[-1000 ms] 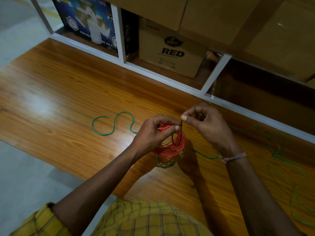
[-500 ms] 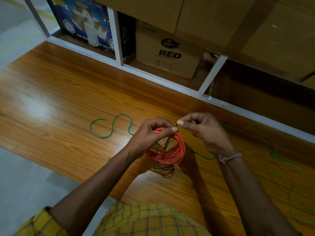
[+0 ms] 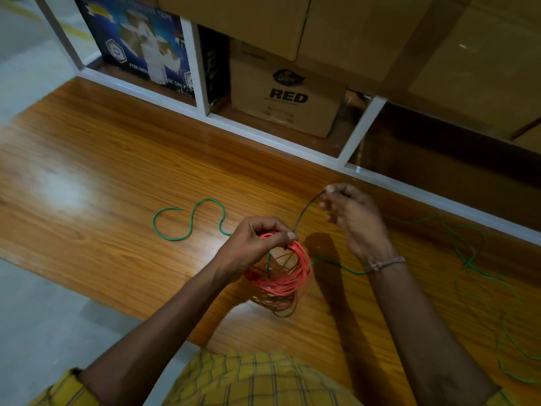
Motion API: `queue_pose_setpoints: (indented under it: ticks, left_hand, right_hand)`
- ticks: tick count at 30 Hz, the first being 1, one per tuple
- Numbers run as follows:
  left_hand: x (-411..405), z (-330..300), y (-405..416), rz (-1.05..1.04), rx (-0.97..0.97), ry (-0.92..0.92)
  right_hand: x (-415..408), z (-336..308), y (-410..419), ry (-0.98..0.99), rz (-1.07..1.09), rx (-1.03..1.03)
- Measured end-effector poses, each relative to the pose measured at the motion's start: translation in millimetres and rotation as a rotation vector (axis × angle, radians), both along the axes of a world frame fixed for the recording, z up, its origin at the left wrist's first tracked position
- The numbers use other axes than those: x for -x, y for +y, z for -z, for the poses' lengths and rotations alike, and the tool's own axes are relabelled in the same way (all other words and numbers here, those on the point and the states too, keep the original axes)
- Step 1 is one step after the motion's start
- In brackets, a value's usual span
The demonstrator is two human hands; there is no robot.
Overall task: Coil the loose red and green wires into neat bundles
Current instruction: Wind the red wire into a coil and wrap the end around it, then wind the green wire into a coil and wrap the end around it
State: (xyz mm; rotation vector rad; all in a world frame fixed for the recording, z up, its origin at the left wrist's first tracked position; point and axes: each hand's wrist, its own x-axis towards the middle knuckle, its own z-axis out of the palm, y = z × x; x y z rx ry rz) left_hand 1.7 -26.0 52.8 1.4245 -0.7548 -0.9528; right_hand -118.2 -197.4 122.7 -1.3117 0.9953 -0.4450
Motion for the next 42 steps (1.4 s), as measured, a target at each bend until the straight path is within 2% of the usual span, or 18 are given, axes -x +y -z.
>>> queue_pose_setpoints:
  ticks: [2, 4, 9, 11, 15, 20, 26, 35, 39, 42]
  left_hand:
    - [0.4, 0.5, 0.5, -0.006, -0.003, 0.002]
    - [0.3, 0.5, 0.6, -0.006, 0.001, 0.009]
    - [-2.6, 2.2, -0.8, -0.025, 0.004, -0.010]
    - [-3.3, 2.6, -1.4, -0.033, 0.003, -0.016]
    - [-2.7, 3.6, -3.8, -0.004, -0.009, -0.039]
    - [2.6, 1.8, -4.9, -0.014, -0.026, 0.016]
    - [3.2, 4.7, -0.5, -0.001, -0.124, 0.166]
    - [2.7, -3.1, -3.5, 0.001, -0.116, 0.149]
    - [-8.5, -1.7, -7.4, 0.006, -0.121, 0.194]
    - [-17.5, 4.6, -11.5, -0.050, -0.120, 0.223]
  right_hand:
    - [2.4, 3.6, 2.9, -0.066, -0.091, -0.142]
    - [4.4, 8.7, 7.5, -0.066, -0.161, -0.156]
    - [2.9, 17.9, 22.7, 0.143, -0.012, 0.077]
    - [4.6, 18.8, 24.4, 0.179, -0.047, 0.072]
    - [6.1, 16.8, 27.2, 0.094, -0.168, 0.089]
    - [1.5, 25.6, 25.3, 0.045, -0.202, 0.122]
    - [-8.6, 42.0, 26.5, 0.012, -0.117, 0.114]
    - [-27.7, 46.7, 24.2, -0.021, -0.022, 0.131]
    - [-22.9, 43.7, 12.9, -0.055, -0.116, 0.033]
    - [-2.6, 35.8, 5.0, 0.023, -0.211, 0.025]
